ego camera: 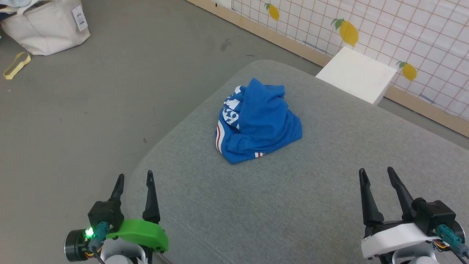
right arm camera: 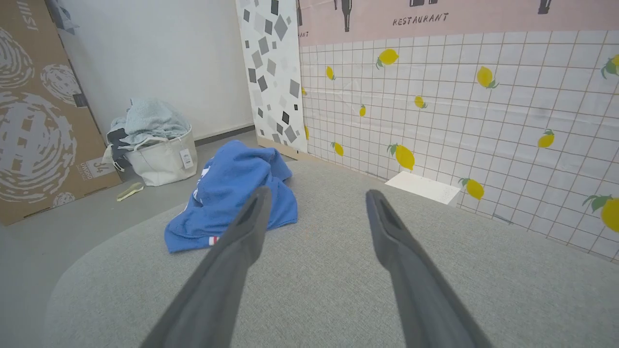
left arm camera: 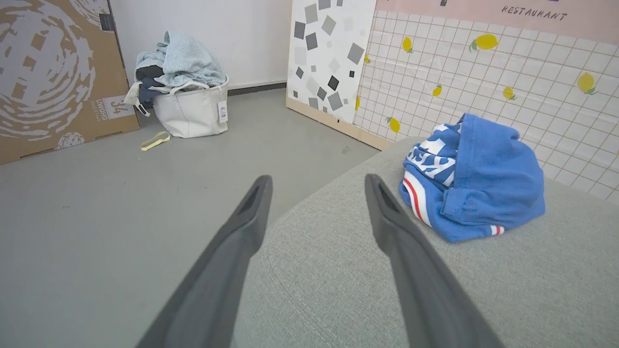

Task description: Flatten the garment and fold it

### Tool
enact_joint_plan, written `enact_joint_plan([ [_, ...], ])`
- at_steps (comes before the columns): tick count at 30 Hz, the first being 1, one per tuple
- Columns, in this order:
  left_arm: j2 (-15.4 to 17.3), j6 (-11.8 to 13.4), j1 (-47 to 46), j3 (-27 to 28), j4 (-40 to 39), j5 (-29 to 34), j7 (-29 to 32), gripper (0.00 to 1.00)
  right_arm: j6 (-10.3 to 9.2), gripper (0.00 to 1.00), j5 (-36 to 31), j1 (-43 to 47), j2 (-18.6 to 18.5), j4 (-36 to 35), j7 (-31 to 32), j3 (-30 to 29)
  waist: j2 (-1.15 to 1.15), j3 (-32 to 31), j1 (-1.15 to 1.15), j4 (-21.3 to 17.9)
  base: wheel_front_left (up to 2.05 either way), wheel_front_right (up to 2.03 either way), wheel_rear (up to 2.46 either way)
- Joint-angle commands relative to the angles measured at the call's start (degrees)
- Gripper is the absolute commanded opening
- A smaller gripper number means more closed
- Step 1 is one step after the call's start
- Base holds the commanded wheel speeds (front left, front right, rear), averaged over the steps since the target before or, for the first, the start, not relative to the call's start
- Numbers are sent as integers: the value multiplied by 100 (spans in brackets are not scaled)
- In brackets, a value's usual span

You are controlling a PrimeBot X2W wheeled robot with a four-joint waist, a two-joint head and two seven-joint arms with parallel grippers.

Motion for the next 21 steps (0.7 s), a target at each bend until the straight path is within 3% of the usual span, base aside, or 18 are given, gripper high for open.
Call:
enact_joint_plan([
  [1,-27,-10,38,-3,-17,-55,-27,100,-10,100,36,-61,-7,14,-34,-7,32,56,0,-105,0,0,0],
  [6,-89,-94,-112,53,-2,-233,-27,100,-10,100,45,-96,-7,-20,-32,-29,32,234,0,-338,0,0,0],
  [11,-53,-368,-891,93,65,-548,227,100,-10,100,-60,-277,-7,-165,22,-58,32,710,0,-750,0,0,0],
  [16,158,-595,-2131,64,251,-764,1146,100,-10,100,-166,-542,-7,-388,86,-124,32,1442,0,-1304,0,0,0],
  [21,418,-625,-3431,108,573,-969,2359,100,-10,100,-278,-812,-7,-560,126,-185,32,2173,0,-1834,0,0,0],
])
